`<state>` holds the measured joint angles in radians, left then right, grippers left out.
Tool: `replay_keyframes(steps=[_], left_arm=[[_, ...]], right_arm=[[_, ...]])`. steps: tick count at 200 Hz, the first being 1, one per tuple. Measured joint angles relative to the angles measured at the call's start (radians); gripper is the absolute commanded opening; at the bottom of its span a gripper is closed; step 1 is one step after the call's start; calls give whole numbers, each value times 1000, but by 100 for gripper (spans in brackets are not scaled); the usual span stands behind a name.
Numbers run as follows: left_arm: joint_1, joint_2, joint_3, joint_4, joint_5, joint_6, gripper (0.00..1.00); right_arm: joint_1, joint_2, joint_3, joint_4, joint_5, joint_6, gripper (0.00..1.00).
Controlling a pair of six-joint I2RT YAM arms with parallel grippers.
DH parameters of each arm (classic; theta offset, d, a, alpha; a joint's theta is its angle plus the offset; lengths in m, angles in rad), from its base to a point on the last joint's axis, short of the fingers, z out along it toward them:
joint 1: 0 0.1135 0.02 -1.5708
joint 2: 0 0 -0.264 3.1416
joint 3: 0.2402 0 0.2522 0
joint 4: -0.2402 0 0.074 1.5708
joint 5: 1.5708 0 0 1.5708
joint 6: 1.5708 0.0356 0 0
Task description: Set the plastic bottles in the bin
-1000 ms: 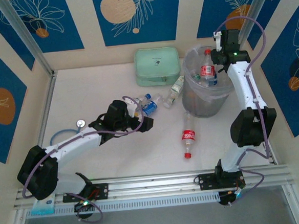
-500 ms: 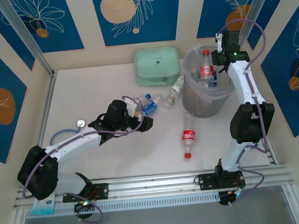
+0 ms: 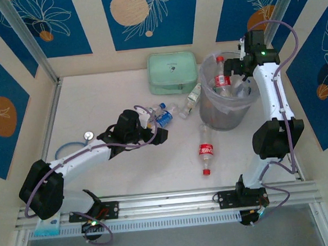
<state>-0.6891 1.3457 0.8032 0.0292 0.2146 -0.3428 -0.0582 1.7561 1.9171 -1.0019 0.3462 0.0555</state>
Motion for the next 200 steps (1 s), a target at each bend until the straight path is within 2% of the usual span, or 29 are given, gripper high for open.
replay_keyframes(steps=[16, 53, 92, 109, 128, 150, 177, 200], left_arm=[[0, 0, 0, 0, 2, 0, 100], [2, -1, 0, 0, 3, 0, 100], [5, -2, 0, -1, 3, 0, 100], [6, -2, 0, -1, 3, 1, 100], [6, -2, 0, -10, 0, 3, 100], [6, -3, 7, -54, -38, 11, 100], [8, 0, 53, -152, -95, 37, 100], [-4, 25, 137, -222, -117, 28, 100]], right_arm=[[0, 0, 11, -24, -7, 14, 89], [-1, 2, 14, -40, -24, 28, 62], [-4, 2, 5, -39, -37, 39, 57], [-5, 2, -2, -33, -42, 41, 65], [-10, -10, -2, -14, -73, 58, 79], [-16, -76, -8, 22, -137, 77, 91], [-21, -232, -68, 86, -225, 116, 99], [-21, -382, -167, 154, -286, 157, 99]])
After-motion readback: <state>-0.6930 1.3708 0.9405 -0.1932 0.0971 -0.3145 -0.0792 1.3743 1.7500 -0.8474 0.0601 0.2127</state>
